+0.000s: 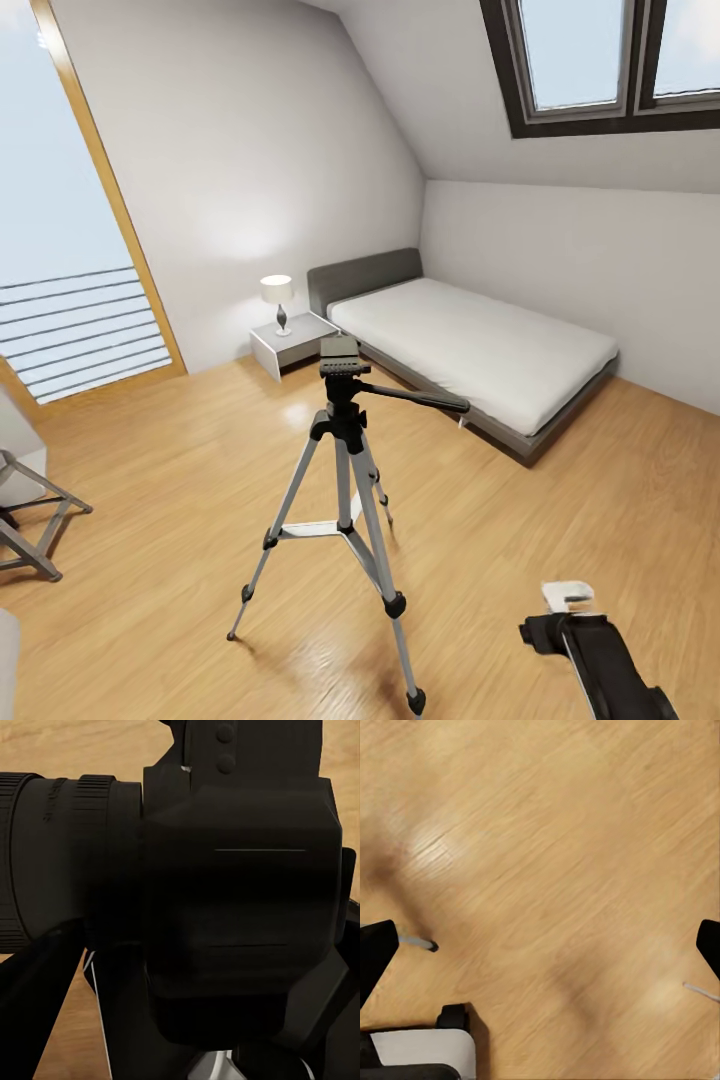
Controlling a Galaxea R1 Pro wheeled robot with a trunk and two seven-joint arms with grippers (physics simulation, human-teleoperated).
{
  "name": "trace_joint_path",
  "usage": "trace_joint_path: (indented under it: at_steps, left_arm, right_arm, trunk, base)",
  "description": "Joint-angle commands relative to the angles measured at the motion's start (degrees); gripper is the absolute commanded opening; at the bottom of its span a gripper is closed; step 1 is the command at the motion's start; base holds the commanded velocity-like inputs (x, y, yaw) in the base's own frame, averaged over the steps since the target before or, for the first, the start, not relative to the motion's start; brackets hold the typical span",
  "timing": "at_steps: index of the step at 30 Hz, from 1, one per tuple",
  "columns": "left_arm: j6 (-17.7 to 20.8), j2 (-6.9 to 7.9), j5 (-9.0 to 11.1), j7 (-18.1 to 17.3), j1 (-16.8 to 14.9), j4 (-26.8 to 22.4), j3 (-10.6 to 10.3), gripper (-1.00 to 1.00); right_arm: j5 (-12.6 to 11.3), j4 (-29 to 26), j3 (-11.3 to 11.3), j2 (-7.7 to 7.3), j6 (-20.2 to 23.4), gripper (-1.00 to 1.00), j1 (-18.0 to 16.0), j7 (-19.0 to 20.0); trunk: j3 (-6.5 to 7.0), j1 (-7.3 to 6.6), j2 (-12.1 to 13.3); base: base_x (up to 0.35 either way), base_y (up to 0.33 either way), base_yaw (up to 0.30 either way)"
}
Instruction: Attach the digital camera to the camera tripod in the bedroom.
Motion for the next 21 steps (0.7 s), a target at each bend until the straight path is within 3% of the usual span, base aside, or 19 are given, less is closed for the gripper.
trace_joint_path:
  at_steps: [1, 2, 4, 5, 8, 9, 14, 18, 21]
  left_arm:
    - [0.09, -0.01, 0.59, 0.09, -0.04, -0.01, -0.12, -1.0]
    - [0.09, -0.02, 0.58, 0.09, -0.04, -0.01, -0.13, -1.0]
    - [0.09, -0.03, 0.59, 0.09, -0.04, -0.01, -0.13, -1.0]
    - [0.09, -0.03, 0.6, 0.09, -0.04, -0.01, -0.13, -1.0]
    - [0.09, -0.03, 0.59, 0.09, -0.04, -0.01, -0.13, -1.0]
    - [0.09, -0.04, 0.6, 0.09, -0.04, -0.01, -0.13, -1.0]
    - [0.09, -0.06, 0.61, 0.09, -0.04, -0.01, -0.13, -1.0]
    - [0.09, -0.06, 0.61, 0.09, -0.04, -0.01, -0.13, -1.0]
    - [0.09, -0.05, 0.61, 0.09, -0.04, -0.01, -0.13, -1.0]
  right_arm:
    - [0.63, -3.23, 0.61, 0.27, 2.76, 1.0, -0.07, 2.15]
    - [0.6, -8.8, 2.14, 0.63, 7.45, 1.0, -0.2, 5.56]
    - [0.69, -13.81, 3.85, 0.85, 11.59, 1.0, -0.3, 9.01]
    - [0.83, -18.37, 5.85, 1.05, 14.99, 1.0, -0.37, 12.04]
    - [0.95, -24.05, 9.48, 1.3, 18.44, 1.0, -0.39, 15.07]
    - [1.0, -26.56, 12.03, 1.49, 19.87, 1.0, -0.4, 16.21]
    - [0.96, -29.83, 18.22, 1.88, 21.85, 1.0, -0.43, 17.84]
    - [0.64, -30.81, 20.6, 1.99, 22.41, 1.0, -0.41, 18.44]
    - [0.52, -31.19, 21.11, 1.99, 22.63, 1.0, -0.41, 19.04]
  trunk:
    - [-0.12, 0.03, -0.11]
    - [-0.12, 0.03, -0.11]
    - [-0.12, 0.03, -0.11]
    - [-0.12, 0.03, -0.11]
    - [-0.12, 0.03, -0.11]
    - [-0.12, 0.03, -0.11]
    - [-0.12, 0.03, -0.11]
    - [-0.12, 0.03, -0.11]
    - [-0.12, 0.03, -0.11]
  base:
    - [0.0, 0.0, 0.0]
    - [0.0, 0.0, 0.0]
    - [0.0, 0.0, 0.0]
    - [0.0, 0.0, 0.0]
    - [0.0, 0.0, 0.0]
    - [0.0, 0.0, 0.0]
    - [0.0, 0.0, 0.0]
    - [0.0, 0.0, 0.0]
    - [0.0, 0.0, 0.0]
